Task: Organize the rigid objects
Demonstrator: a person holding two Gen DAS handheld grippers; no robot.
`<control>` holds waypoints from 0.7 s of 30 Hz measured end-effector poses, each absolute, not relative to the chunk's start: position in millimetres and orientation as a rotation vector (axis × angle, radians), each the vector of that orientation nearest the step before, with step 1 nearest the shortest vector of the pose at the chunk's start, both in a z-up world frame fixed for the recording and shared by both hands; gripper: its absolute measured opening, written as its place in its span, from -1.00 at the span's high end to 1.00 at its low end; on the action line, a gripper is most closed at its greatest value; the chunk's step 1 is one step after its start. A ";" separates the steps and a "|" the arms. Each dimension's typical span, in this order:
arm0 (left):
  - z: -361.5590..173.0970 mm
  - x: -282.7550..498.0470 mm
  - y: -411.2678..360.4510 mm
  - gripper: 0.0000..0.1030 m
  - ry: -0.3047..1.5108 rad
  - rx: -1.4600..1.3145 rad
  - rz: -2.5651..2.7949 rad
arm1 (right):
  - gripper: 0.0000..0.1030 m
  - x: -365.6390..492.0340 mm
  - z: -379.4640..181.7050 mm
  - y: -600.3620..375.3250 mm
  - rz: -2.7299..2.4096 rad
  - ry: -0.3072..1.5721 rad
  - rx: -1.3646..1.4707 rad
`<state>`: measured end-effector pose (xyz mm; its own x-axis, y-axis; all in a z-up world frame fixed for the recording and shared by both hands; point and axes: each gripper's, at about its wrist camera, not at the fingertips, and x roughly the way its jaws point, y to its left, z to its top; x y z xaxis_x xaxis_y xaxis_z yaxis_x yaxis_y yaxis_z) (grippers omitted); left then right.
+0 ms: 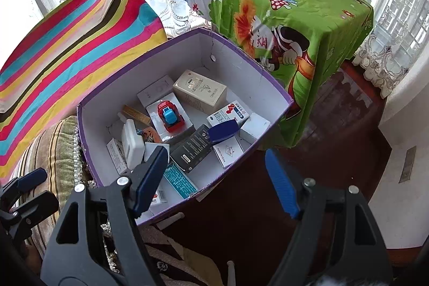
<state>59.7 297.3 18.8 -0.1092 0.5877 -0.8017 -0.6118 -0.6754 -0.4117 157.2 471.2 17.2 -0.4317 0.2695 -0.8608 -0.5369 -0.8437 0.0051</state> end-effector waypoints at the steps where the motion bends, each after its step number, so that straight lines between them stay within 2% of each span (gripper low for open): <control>1: 18.5 59.6 297.4 -0.99 0.031 -1.345 1.882 | -0.51 157.5 17.1 472.1 2.279 0.389 -1.299; 21: 16.6 59.4 302.3 -0.99 0.059 -1.347 1.896 | -0.51 157.7 15.0 474.5 2.275 0.395 -1.307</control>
